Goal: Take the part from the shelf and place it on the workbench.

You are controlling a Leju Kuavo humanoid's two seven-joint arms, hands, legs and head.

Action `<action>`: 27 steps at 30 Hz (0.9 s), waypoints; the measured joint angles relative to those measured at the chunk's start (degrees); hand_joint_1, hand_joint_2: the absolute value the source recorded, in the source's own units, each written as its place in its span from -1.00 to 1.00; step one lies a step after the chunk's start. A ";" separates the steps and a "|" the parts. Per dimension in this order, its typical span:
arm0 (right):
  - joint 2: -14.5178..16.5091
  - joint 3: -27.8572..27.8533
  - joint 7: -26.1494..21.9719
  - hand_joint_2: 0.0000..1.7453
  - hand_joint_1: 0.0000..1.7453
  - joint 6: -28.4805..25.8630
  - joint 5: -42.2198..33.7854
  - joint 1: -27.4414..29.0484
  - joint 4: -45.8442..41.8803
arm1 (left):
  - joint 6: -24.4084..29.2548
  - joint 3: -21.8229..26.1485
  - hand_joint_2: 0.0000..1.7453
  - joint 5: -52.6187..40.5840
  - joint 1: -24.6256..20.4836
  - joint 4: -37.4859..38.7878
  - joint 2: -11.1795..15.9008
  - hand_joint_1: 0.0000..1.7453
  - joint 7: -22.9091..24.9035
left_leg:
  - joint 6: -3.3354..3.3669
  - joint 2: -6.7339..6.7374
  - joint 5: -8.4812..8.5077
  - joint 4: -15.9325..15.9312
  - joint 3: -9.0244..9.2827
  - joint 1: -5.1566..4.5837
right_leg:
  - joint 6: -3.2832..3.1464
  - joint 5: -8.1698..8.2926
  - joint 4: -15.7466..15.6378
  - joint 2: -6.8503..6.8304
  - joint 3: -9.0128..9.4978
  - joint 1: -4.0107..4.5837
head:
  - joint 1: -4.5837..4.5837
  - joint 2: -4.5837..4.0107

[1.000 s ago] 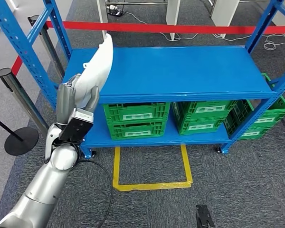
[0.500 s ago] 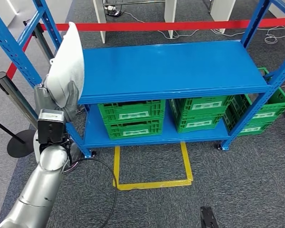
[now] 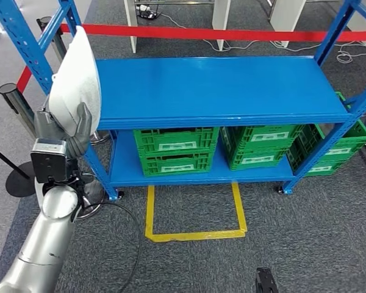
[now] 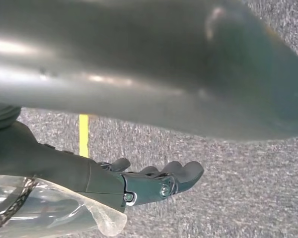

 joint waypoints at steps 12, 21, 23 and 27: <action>0.03 -0.44 0.22 -1.00 -1.00 0.07 -0.09 0.02 0.07 | -0.03 -0.04 1.00 -0.03 0.25 -0.01 0.07 1.00 -0.02 | -1.14 1.49 -0.42 0.94 -0.49 -0.76 | -1.29 3.52 -7.07 -0.97 4.55 0.30 | -0.01 0.00; 0.07 -0.98 0.91 -1.00 -1.00 4.10 -1.23 -0.05 0.07 | -1.48 -0.28 1.00 -2.09 0.29 0.03 0.20 1.00 0.90 | -2.41 -0.40 -3.58 11.43 -4.62 0.12 | -2.29 3.90 -7.22 2.07 4.67 -0.05 | -0.31 0.00; 0.07 -1.15 1.00 -1.00 -1.00 4.98 -1.45 -0.29 0.07 | -1.84 -0.64 1.00 -2.46 -0.07 0.08 0.18 1.00 0.98 | -2.02 -2.69 -0.58 4.26 -1.30 0.33 | -1.92 4.00 -7.08 3.04 4.43 -0.02 | -0.24 0.00; 0.06 -1.34 1.12 -1.00 -1.00 5.19 -1.48 -0.55 0.07 | -2.31 -1.44 1.00 -2.86 -0.53 0.27 0.00 1.00 1.22 | -1.33 -2.91 -0.44 0.89 -0.33 0.35 | -0.44 4.58 -7.15 4.61 3.07 -0.36 | -0.52 0.00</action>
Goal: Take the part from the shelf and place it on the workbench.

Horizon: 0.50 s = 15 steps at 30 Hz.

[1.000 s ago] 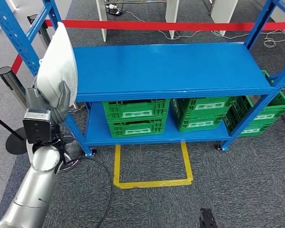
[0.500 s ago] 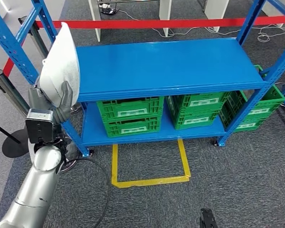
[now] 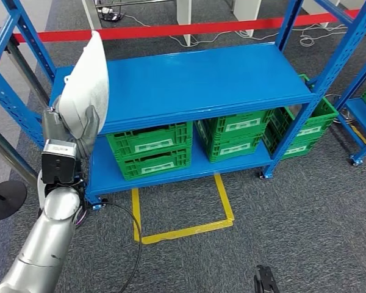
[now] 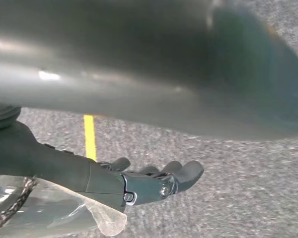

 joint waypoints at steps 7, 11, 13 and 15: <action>0.01 -0.05 0.13 -1.00 -1.00 -0.49 0.27 -0.04 0.00 | -0.38 -1.00 1.00 -0.17 -0.17 0.52 -0.34 1.00 0.54 | 1.31 4.58 0.27 -0.70 0.15 -0.14 | 1.18 -6.82 16.35 -4.33 -8.32 0.22 | 0.50 0.00; -0.01 -0.07 0.17 -1.00 -1.00 -0.53 0.27 -0.10 0.00 | -0.46 -1.30 1.00 -0.18 -0.23 0.72 -0.38 1.00 0.57 | 0.91 6.76 -0.13 -0.43 0.37 -0.48 | 0.55 -0.74 3.38 -7.41 -1.52 0.60 | 0.52 0.00; -0.01 -0.07 0.17 -1.00 -1.00 -0.54 0.27 -0.33 0.00 | -0.48 -1.41 1.00 -0.19 -0.28 0.76 -0.37 1.00 0.58 | 0.43 7.77 -0.34 -0.23 0.38 -0.86 | -0.09 -0.30 0.19 -8.52 0.14 0.99 | 0.54 0.00; 0.00 -0.10 0.19 -1.00 -1.00 -0.54 0.27 -0.28 0.00 | -0.49 -1.51 1.00 -0.20 -0.32 0.84 -0.43 1.00 0.59 | -0.01 8.88 -0.53 -0.19 0.48 -0.98 | -0.72 -0.14 0.07 -7.30 0.08 0.99 | 0.56 0.00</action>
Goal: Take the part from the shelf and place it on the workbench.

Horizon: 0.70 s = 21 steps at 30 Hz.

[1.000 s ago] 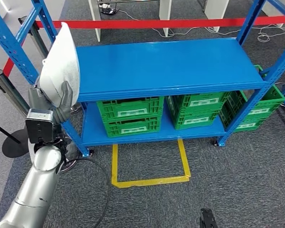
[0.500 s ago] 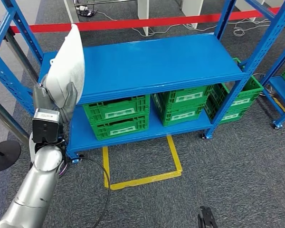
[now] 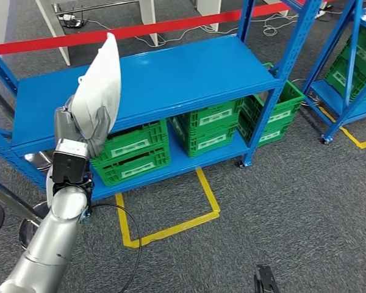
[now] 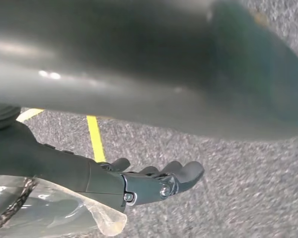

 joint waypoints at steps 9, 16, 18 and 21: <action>0.01 -0.10 -0.03 -1.00 -1.00 0.01 0.00 0.07 0.00 | -0.04 -0.21 1.00 0.00 0.31 0.52 0.15 1.00 0.00 | -0.97 -6.29 -4.46 12.71 -5.38 0.75 | -1.15 0.49 0.02 6.39 0.12 -0.44 | -0.25 0.00; 0.05 -0.15 -0.25 -1.00 -1.00 0.24 -0.10 0.19 0.00 | -0.13 -0.38 1.00 -0.05 0.00 0.56 -0.04 1.00 0.00 | 0.53 -9.34 0.66 0.16 -0.42 0.97 | 0.76 1.02 0.12 9.57 -1.27 -0.86 | -0.40 0.00; 0.02 -0.17 -0.24 -1.00 -1.00 0.40 -0.20 0.18 0.00 | -0.14 -0.44 1.00 -0.19 -0.16 0.56 -0.25 1.00 -0.02 | 1.10 -7.88 0.99 -0.51 -0.17 1.17 | 1.36 -0.80 2.93 6.65 -2.92 -0.63 | -0.11 0.00; 0.04 -0.16 -0.19 -1.00 -1.00 0.49 -0.22 -0.13 0.00 | -0.13 -0.44 1.00 -0.33 -0.08 0.56 -0.24 1.00 -0.03 | 1.45 -5.53 1.00 -0.56 -0.25 1.03 | 1.96 -5.75 13.88 3.11 -8.26 -0.66 | 0.15 0.00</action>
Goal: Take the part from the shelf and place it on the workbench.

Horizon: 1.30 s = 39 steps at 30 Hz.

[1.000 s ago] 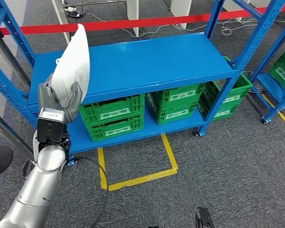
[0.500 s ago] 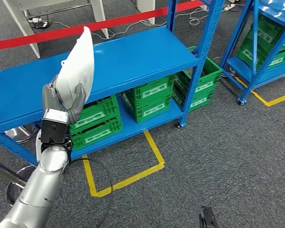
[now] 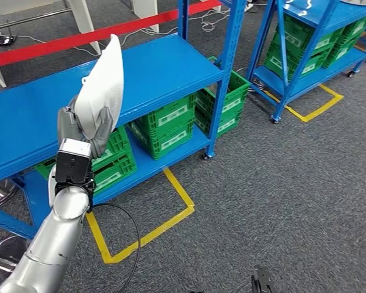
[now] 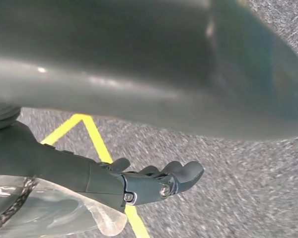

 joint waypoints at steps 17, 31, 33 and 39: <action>0.03 -0.02 0.40 -1.00 -1.00 0.03 0.11 -0.63 0.00 | 0.20 0.00 1.00 0.00 0.68 0.02 0.82 1.00 -0.06 | -2.42 -0.44 -8.75 17.39 -6.58 -0.21 | -3.08 6.28 -14.01 1.93 8.34 0.28 | -0.25 0.00; 0.19 0.00 0.21 -1.00 -1.00 0.44 0.09 -0.93 0.07 | 0.11 0.03 1.00 -0.09 -0.04 0.15 0.45 1.00 -0.02 | 0.00 0.20 0.15 0.04 0.04 -0.02 | -0.19 0.11 1.28 0.00 -0.84 0.03 | 0.15 0.00; 0.19 -0.01 0.21 -1.00 -1.00 0.49 0.09 -0.86 0.07 | 0.09 0.03 1.00 -0.07 -0.01 0.25 0.45 1.00 -0.02 | -0.02 1.67 0.12 0.05 0.02 -0.07 | -0.12 1.06 1.50 -0.47 -0.71 0.00 | 0.17 0.00; 0.10 -0.02 0.18 -1.00 -1.00 0.49 0.09 -1.17 0.07 | 0.11 0.10 1.00 -0.04 -0.24 0.28 0.54 1.00 0.00 | -1.09 4.94 -0.27 0.34 0.25 -0.76 | -1.56 6.16 -14.31 -4.36 8.46 0.93 | 0.06 0.00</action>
